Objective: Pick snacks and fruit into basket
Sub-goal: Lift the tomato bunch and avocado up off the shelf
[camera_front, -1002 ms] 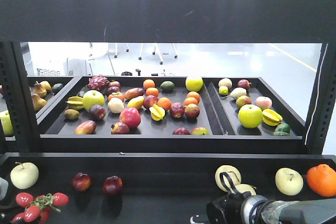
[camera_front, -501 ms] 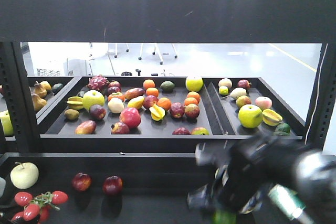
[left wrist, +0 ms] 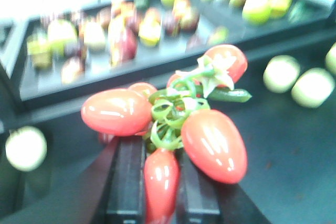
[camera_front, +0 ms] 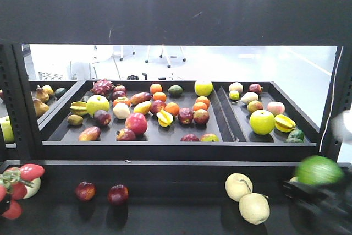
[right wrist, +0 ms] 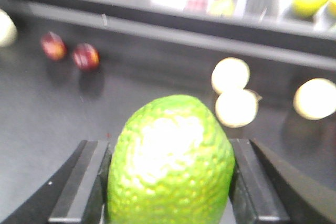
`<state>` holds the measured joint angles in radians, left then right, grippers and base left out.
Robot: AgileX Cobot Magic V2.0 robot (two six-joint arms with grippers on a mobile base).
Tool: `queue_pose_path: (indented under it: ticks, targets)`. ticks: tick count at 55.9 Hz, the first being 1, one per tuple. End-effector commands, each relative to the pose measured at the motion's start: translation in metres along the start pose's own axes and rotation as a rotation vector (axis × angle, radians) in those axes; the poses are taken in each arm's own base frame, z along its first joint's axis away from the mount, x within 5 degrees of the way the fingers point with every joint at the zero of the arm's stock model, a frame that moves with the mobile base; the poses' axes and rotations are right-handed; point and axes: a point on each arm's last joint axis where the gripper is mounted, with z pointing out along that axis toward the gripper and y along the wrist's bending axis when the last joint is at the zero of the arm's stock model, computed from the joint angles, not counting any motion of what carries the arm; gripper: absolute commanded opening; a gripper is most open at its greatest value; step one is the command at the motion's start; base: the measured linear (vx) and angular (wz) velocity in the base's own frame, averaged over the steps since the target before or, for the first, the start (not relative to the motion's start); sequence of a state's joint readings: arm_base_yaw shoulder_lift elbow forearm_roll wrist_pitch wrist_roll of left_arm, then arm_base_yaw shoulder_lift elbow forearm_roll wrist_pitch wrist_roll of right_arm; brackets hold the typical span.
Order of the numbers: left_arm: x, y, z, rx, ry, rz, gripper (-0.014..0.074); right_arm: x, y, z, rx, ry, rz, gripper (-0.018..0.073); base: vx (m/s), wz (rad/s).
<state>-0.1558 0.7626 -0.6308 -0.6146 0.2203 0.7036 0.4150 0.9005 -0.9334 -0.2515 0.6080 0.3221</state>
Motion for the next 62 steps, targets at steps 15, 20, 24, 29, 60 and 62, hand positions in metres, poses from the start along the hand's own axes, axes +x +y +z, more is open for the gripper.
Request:
queue_pose_path:
  ticks: [15,20,24,29,60,62]
  targets:
    - [-0.001,-0.001,-0.026,-0.03,-0.109,-0.015,-0.0008,0.019,-0.015,-0.059,0.024,-0.261,-0.046,-0.0008,0.0,0.0]
    - [-0.003,-0.003,-0.033,-0.026,-0.132,-0.011,-0.0008,0.02,-0.016,-0.063,0.029,-0.28,-0.056,-0.0008,0.0,0.0]
    - [-0.004,-0.003,-0.037,-0.026,-0.146,-0.009,-0.0008,0.02,-0.016,-0.064,0.029,-0.281,-0.055,-0.0008,0.0,0.0]
    - [-0.004,-0.003,-0.039,-0.027,-0.154,-0.009,-0.0008,0.02,-0.016,-0.063,0.03,-0.272,-0.052,-0.0008,0.0,0.0]
    - [-0.004,-0.003,-0.038,-0.026,-0.151,-0.008,-0.0008,0.021,-0.016,-0.063,0.031,-0.27,-0.052,-0.0008,0.0,0.0]
    - [-0.004,-0.003,-0.038,-0.026,-0.151,-0.008,-0.0008,0.021,-0.016,-0.063,0.031,-0.27,-0.052,-0.0008,0.0,0.0]
